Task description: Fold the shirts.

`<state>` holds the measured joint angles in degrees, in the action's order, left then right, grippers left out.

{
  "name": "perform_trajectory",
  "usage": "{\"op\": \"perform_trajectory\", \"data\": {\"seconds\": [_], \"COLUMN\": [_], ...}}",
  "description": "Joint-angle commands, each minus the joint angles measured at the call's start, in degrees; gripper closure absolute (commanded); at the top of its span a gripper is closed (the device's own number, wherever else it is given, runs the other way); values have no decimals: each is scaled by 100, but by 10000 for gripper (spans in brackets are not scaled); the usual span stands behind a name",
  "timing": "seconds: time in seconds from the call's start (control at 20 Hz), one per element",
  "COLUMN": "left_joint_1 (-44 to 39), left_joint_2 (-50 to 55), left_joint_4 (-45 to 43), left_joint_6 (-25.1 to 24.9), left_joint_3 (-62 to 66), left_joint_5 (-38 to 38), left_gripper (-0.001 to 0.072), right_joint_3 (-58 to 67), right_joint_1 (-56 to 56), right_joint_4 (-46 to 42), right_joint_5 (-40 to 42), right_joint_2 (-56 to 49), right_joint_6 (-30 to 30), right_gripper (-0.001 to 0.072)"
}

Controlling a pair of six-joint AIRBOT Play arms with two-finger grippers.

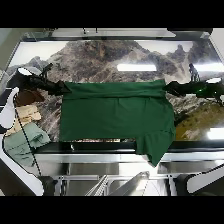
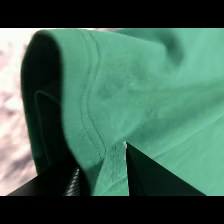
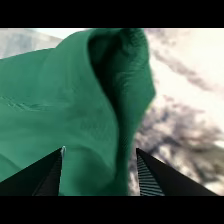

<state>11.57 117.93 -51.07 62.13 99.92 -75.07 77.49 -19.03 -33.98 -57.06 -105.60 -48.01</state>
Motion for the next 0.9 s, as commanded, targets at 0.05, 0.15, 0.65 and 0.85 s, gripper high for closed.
{"op": "perform_trajectory", "data": {"seconds": [0.05, 0.15, 0.65, 0.85], "left_joint_1": [157, 354, 745, 584], "left_joint_2": [-350, -546, -3047, -3292], "left_joint_4": [105, 105, -1794, -1836], "left_joint_6": [205, 564, 1375, 1086], "left_joint_3": [584, 981, -2920, -4487], "left_joint_5": [-1016, -1606, -1502, -570], "left_gripper": [421, 421, 421, 421], "right_joint_3": [7, 4, -1663, -2601], "right_joint_1": [-186, -398, -809, -1008], "right_joint_4": [-243, -553, -295, -136], "right_joint_5": [-146, -409, -2251, -2253], "right_joint_2": [352, 726, 2218, 2933], "right_joint_6": [-175, -398, -448, -297], "right_gripper": [209, 209, 319, 320]}}
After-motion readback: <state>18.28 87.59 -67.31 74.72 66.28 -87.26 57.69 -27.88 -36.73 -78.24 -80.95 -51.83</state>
